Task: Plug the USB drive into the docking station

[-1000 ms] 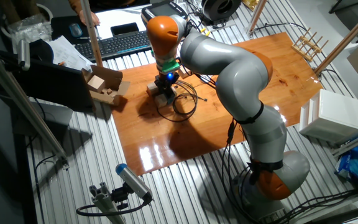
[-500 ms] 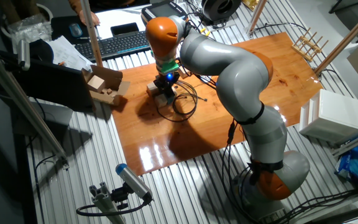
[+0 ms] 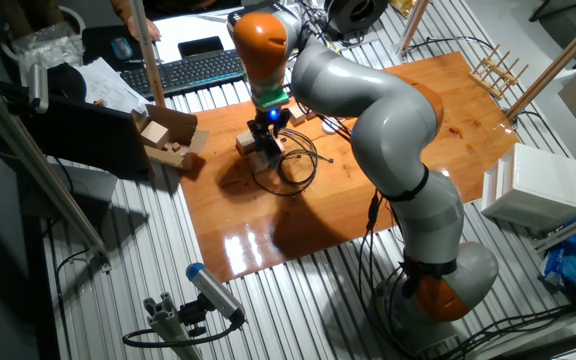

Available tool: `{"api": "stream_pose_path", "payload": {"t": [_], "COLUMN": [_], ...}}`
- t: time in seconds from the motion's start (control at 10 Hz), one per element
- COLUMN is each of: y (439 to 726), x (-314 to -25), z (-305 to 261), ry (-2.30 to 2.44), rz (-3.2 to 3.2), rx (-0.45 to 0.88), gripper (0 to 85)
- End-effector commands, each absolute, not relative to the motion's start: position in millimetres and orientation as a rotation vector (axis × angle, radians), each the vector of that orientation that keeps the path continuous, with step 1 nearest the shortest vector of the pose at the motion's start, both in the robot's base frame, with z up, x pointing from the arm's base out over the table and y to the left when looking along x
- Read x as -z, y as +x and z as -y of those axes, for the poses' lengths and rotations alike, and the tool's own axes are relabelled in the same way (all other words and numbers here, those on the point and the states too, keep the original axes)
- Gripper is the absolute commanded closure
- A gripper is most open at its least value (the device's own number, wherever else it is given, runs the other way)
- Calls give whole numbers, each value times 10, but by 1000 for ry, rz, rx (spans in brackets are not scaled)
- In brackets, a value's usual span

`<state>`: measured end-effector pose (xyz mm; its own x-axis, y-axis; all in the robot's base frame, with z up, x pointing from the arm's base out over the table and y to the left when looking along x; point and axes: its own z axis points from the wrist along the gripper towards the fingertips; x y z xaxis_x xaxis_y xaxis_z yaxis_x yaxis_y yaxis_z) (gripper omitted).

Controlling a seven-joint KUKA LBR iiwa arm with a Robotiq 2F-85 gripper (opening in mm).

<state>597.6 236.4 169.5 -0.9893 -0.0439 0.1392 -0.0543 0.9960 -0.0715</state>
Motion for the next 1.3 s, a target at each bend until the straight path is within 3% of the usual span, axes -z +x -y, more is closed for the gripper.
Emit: {"api": "stream_pose_path", "payload": {"t": [0.0,0.3,0.5,0.8,1.2], "y": [5966,6046,6209,6371,6366], "x": [-1852,-2097,-2251,-2457,-2639], "z": [-2339,-2173,-1957,-1552,-1066], "ry": [67,81,152,248,321], "rz": [3004,2999,2966,2963,3067], "rx": [-111,-103,-35,-18,-17], "gripper": [510,510,850,850,850]}}
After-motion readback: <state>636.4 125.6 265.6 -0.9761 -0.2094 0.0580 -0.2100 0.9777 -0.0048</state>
